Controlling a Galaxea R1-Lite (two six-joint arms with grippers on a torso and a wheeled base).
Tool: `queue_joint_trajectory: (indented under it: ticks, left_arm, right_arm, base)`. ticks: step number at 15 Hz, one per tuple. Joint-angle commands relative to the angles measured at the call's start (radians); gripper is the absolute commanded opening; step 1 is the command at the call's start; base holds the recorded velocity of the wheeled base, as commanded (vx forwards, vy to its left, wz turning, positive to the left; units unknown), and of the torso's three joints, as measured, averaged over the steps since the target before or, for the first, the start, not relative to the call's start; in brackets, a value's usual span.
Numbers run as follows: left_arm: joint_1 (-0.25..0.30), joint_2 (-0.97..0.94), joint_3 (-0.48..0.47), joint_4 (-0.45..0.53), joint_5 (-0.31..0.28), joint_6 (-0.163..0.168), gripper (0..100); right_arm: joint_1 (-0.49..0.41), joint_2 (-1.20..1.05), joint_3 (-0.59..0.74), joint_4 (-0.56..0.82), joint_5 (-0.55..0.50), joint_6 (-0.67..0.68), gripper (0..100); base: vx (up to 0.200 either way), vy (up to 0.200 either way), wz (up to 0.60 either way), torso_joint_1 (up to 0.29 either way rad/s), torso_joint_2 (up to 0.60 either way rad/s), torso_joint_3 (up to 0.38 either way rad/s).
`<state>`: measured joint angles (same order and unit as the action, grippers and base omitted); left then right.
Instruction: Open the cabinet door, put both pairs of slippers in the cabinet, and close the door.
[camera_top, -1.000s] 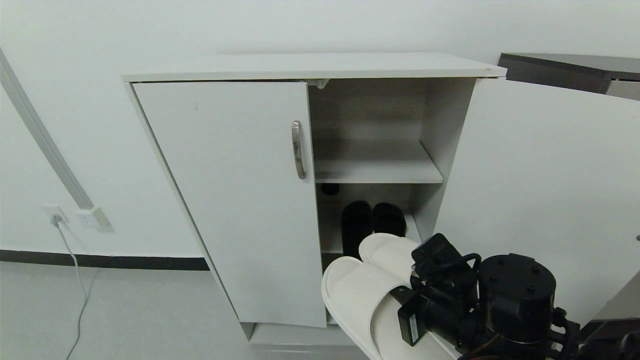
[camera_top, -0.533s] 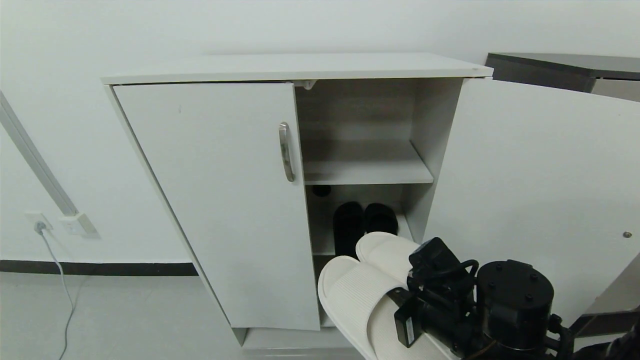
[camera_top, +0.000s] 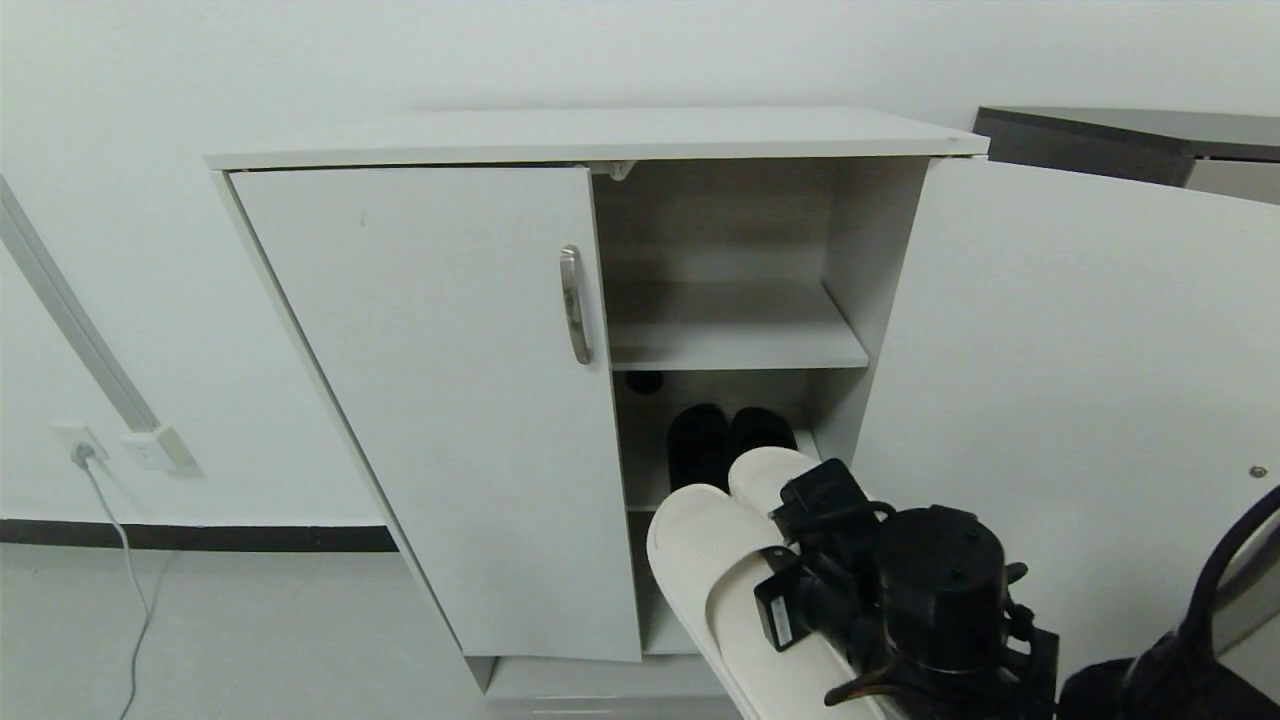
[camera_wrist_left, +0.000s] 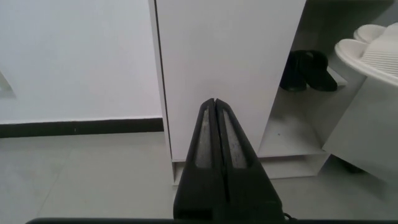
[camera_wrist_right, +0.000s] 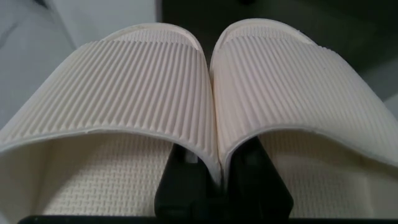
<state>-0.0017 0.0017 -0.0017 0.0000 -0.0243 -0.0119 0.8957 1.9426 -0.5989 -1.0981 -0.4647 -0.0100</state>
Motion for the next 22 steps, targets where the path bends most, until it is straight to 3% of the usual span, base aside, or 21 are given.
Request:
queue_joint_trajectory:
  ticks: [1, 2, 4, 6, 9, 19, 22]
  left_arm:
    - [0.000, 0.001, 0.000, 0.000, 0.000, 0.000, 0]
    - [0.000, 0.000, 0.000, 0.000, 0.000, 0.000, 0]
    - [0.000, 0.000, 0.000, 0.000, 0.000, 0.000, 0]
    - [0.000, 0.000, 0.000, 0.000, 0.000, 0.000, 0]
    - [0.000, 0.001, 0.000, 0.000, 0.000, 0.000, 0]
    - [0.000, 0.000, 0.000, 0.000, 0.000, 0.000, 0]
    - [0.000, 0.000, 0.000, 0.000, 0.000, 0.001, 0]
  right_arm:
    - [0.028, -0.017, -0.177, 0.234, -0.126, 0.091, 0]
    - [0.031, -0.030, -0.208, 0.305, -0.147, 0.114, 0]
    - [0.065, -0.096, -0.404, 0.681, -0.232, 0.251, 0]
    - [0.081, -0.106, -0.570, 0.854, -0.335, 0.311, 0]
    - [0.083, -0.100, -0.690, 0.865, -0.384, 0.282, 0]
    - [0.023, -0.024, -0.723, 0.831, -0.385, 0.255, 0]
    - [0.023, -0.016, -0.737, 0.831, -0.384, 0.252, 0]
  base:
    - [0.000, 0.000, 0.00, 0.000, 0.00, 0.000]
    - [0.000, 0.000, 0.00, 0.000, 0.00, 0.000]
    - [0.000, 0.000, 0.00, 0.000, 0.00, 0.000]
    - [0.000, 0.000, 0.00, 0.000, 0.00, 0.000]
    - [0.000, 0.000, 0.00, 0.000, 0.00, 0.000]
    - [0.000, 0.000, 0.00, 0.000, 0.00, 0.000]
    - [0.200, 0.000, 0.00, -0.001, 0.00, 0.007]
